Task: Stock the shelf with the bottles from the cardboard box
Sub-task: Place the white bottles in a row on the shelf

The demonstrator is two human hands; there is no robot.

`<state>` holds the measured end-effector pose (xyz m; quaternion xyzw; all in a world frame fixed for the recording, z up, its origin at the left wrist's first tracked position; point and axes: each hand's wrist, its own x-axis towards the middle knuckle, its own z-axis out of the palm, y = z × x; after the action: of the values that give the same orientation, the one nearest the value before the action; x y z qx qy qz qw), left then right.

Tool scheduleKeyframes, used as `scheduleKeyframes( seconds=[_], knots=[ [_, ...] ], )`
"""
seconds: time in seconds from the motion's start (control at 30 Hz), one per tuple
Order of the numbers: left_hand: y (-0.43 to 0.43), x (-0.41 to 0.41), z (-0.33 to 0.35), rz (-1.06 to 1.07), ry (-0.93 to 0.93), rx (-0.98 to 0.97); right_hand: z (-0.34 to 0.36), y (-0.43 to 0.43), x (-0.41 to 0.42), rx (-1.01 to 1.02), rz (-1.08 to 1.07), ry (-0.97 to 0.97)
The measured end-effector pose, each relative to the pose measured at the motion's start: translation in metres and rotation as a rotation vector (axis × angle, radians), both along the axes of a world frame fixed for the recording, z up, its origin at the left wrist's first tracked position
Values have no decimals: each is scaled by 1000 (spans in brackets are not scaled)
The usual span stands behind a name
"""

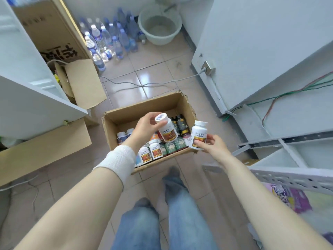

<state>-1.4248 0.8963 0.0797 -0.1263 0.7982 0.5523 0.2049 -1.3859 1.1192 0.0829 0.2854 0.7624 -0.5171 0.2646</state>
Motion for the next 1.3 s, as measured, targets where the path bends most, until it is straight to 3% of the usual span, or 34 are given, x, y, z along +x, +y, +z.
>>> scheduleKeyframes(
  seconds=[0.23, 0.43, 0.7, 1.0, 1.3],
  knots=[
    [7, 44, 102, -217, 103, 131, 91, -2, 109, -24, -306, 216],
    [47, 93, 185, -493, 240, 108, 166, 7, 196, -2, -450, 410],
    [134, 183, 282, -685, 410, 283, 248, 58, 315, 80, -595, 615],
    [242, 279, 363, -821, 597, 370, 324, 128, 439, 193, -647, 830],
    [337, 302, 448, -900, 692, 536, 399, 202, 463, 320, -630, 962]
  ],
)
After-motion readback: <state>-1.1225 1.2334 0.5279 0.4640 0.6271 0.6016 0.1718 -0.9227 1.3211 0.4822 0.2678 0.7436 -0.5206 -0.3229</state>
